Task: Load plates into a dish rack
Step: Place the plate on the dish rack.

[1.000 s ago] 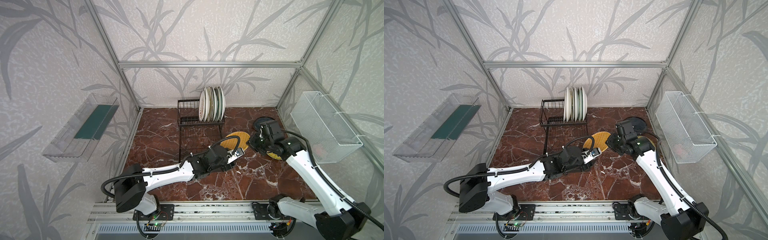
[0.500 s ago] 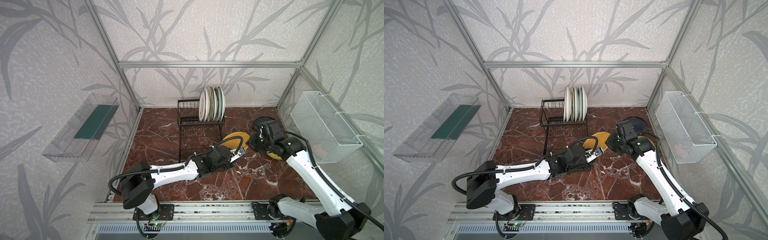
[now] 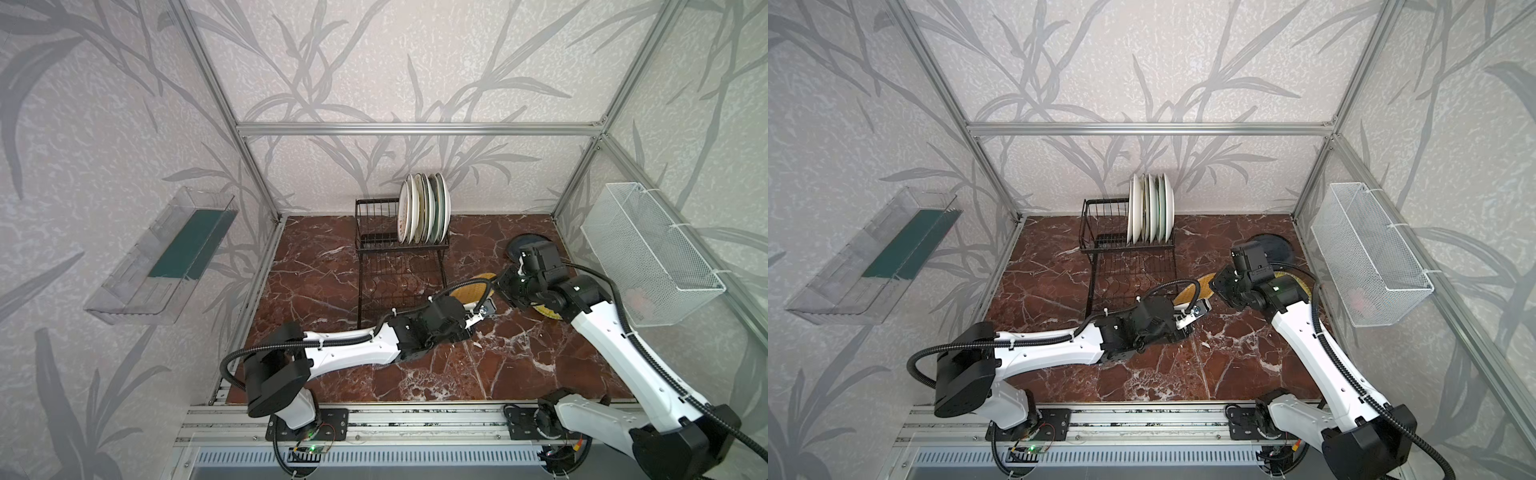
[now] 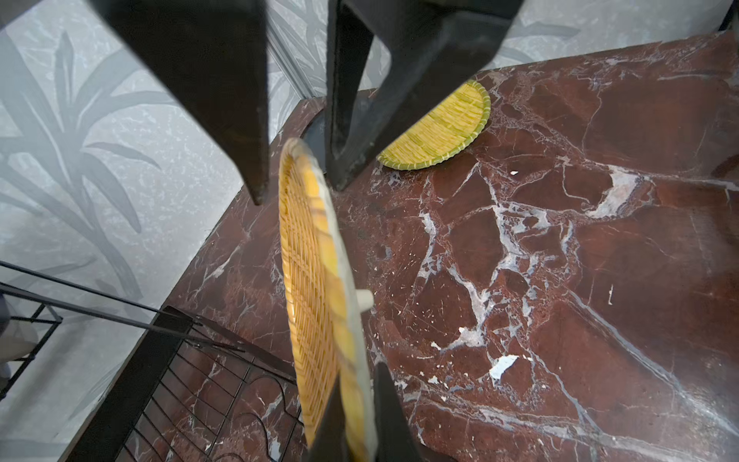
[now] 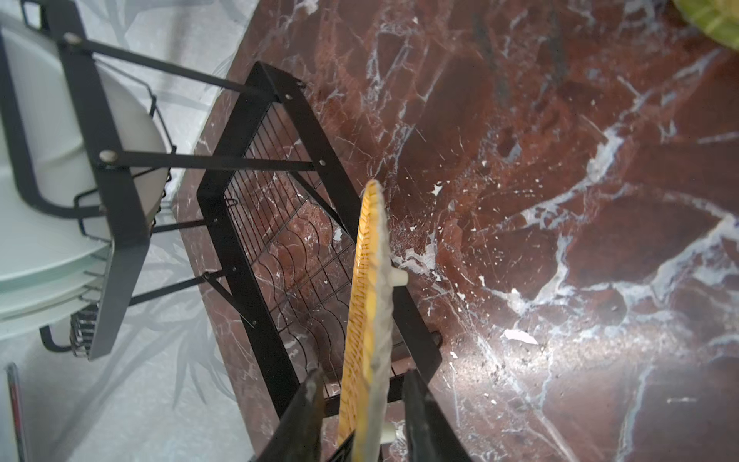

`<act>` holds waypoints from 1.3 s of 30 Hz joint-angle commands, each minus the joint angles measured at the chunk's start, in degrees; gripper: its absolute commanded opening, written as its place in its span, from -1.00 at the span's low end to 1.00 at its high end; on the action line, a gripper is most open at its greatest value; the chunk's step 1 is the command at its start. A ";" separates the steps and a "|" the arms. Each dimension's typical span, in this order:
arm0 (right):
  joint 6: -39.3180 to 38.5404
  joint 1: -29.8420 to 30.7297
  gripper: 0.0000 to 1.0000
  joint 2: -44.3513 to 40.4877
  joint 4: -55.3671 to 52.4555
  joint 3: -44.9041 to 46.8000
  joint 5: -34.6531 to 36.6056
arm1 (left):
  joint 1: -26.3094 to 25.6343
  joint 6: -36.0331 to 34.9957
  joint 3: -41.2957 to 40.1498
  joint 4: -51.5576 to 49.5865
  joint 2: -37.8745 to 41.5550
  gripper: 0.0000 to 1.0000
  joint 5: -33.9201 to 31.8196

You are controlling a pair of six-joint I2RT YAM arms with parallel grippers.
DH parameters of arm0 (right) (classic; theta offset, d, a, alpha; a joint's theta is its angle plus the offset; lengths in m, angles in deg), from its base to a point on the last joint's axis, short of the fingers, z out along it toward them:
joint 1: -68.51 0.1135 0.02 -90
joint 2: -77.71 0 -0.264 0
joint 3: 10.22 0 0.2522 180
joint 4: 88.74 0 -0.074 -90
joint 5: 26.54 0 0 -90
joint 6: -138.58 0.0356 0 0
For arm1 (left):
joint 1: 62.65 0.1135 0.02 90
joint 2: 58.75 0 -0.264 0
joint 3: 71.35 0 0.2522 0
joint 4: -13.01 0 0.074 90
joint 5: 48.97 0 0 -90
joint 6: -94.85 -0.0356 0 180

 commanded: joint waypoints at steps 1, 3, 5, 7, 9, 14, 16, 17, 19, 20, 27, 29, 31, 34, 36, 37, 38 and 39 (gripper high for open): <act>-3.09 -0.08 0.21 -0.95 6.03 -0.51 -1.48 | -0.60 3.23 -1.02 0.30 5.88 -1.00 2.26; -5.57 -0.59 0.49 -0.61 8.30 -1.19 -2.19 | -0.63 5.32 -1.68 -1.76 8.38 -1.00 3.65; -7.80 -1.61 0.87 -0.33 10.05 -1.61 -2.93 | -0.64 7.92 -2.52 -4.30 11.19 -1.00 4.49; -9.69 -3.43 0.98 -0.46 13.70 -0.48 -6.03 | -0.63 11.47 -3.40 -7.80 14.55 -1.00 5.05; -11.23 -4.60 0.98 -1.10 17.44 1.45 -8.22 | -0.62 14.88 -4.19 -11.67 18.36 -1.00 5.43; -13.45 -6.08 0.98 -4.78 30.75 9.46 -13.24 | -0.28 24.53 -3.54 -23.29 28.91 -1.00 3.51; -15.55 -6.11 0.98 -6.35 35.67 12.22 -14.52 | 0.15 27.70 -2.55 -27.15 33.53 -1.00 2.26; -16.58 -6.10 0.98 -6.90 37.79 13.04 -15.31 | 0.33 28.80 -1.86 -28.65 35.26 -1.00 1.78; -18.81 -6.20 0.98 -7.33 42.16 14.63 -17.04 | 1.42 31.21 0.58 -32.29 38.99 -1.00 1.23; -19.31 -6.27 0.98 -7.42 42.70 14.86 -16.79 | 1.93 31.91 1.69 -33.52 40.13 -1.00 1.15; -21.61 -6.79 0.98 -9.35 57.33 21.13 -18.91 | 5.88 36.61 10.42 -37.56 45.05 -1.00 -5.44; -21.43 -7.17 0.98 -9.36 60.82 22.31 -20.90 | 7.35 37.01 12.93 -37.76 44.65 -1.00 -6.98; -22.36 -7.16 0.98 -9.49 59.81 22.58 -20.98 | 8.97 37.05 16.47 -38.78 42.93 -1.00 -8.33; -22.97 -7.17 0.98 -10.22 64.19 25.67 -23.30 | 11.17 35.84 21.63 -39.43 39.30 -1.00 -9.44; -22.39 -7.17 0.98 -10.92 69.89 28.44 -26.16 | 12.53 35.19 24.75 -39.37 36.63 -1.00 -9.71; -22.31 -7.15 0.98 -11.18 72.74 29.78 -27.64 | 13.33 34.80 26.34 -39.17 35.10 -1.00 -9.21; -22.05 -7.17 0.98 -11.35 74.52 30.68 -28.38 | 14.10 34.36 27.50 -38.88 33.79 -1.00 -8.78; -21.70 -7.17 0.98 -11.46 76.14 31.52 -29.72 | 15.17 34.42 28.91 -38.85 32.05 -1.00 -8.46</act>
